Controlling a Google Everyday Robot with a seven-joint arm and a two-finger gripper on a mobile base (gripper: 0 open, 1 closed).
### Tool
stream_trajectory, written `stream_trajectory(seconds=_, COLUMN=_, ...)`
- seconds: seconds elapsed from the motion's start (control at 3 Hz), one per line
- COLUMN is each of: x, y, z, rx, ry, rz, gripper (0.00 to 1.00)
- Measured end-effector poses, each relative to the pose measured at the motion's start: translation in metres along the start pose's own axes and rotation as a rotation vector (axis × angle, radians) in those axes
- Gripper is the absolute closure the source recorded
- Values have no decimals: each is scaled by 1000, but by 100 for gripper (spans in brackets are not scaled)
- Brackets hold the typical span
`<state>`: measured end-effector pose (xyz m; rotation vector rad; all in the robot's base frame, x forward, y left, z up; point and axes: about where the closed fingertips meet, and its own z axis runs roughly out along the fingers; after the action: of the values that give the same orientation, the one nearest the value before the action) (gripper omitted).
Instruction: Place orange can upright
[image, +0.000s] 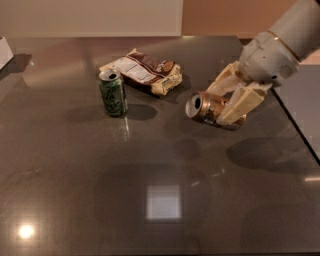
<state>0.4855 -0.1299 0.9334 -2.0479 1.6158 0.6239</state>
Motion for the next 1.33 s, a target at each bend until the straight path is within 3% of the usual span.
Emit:
stream_trajectory(seconds=0.67, x=-4, y=20, z=-8, rx=122, ry=-385, rz=218, gripper=100)
stream_trajectory(seconds=1.33, x=13, y=26, z=-9, rx=202, ry=-652, rz=310, gripper=100)
